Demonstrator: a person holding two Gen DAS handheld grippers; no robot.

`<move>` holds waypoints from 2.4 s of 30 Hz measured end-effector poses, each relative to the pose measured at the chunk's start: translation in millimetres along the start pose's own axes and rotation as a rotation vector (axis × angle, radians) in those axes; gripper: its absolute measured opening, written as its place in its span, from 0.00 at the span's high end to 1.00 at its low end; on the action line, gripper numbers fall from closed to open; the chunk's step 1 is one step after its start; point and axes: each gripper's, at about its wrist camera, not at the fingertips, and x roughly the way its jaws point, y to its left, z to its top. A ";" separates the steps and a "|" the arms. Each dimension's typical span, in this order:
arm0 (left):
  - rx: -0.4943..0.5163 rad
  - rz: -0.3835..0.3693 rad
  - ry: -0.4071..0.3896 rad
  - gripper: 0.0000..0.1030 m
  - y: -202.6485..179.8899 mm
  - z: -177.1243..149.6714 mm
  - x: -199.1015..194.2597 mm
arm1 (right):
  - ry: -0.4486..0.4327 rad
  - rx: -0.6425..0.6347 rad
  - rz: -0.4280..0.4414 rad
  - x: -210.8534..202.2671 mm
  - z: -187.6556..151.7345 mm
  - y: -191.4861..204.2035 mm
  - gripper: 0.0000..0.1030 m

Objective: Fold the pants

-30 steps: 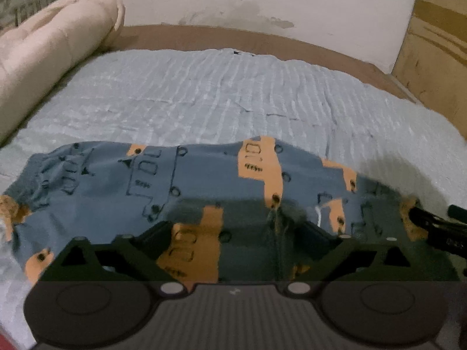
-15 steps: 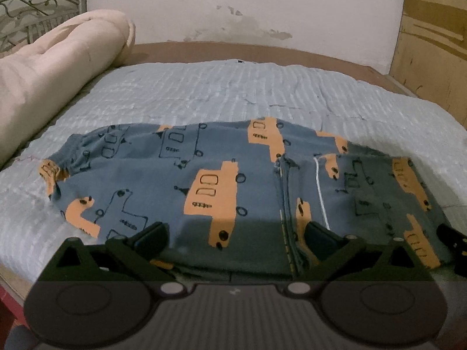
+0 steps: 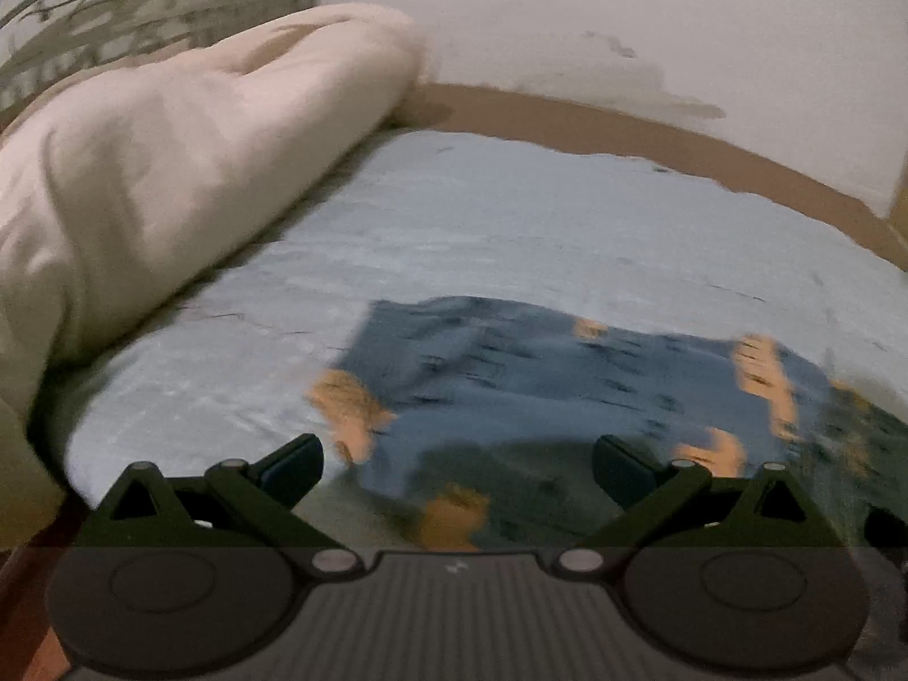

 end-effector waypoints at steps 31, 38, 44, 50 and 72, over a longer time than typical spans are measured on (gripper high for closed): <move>-0.074 0.027 0.035 0.01 40.7 -2.1 36.2 | 0.040 0.014 -0.023 31.2 -7.9 15.3 0.01; -0.073 0.028 0.035 0.01 40.5 -2.5 36.2 | 0.041 0.015 -0.023 31.4 -8.1 15.0 0.01; -0.073 0.029 0.035 0.01 40.5 -2.6 36.2 | 0.040 0.015 -0.023 31.4 -7.9 14.6 0.01; -0.072 0.030 0.035 0.01 40.1 -3.2 36.3 | 0.040 0.017 -0.021 31.9 -8.7 14.9 0.01; -0.347 -0.206 -0.031 0.60 82.2 -7.9 48.0 | 0.035 0.028 -0.010 33.1 -10.4 13.9 0.01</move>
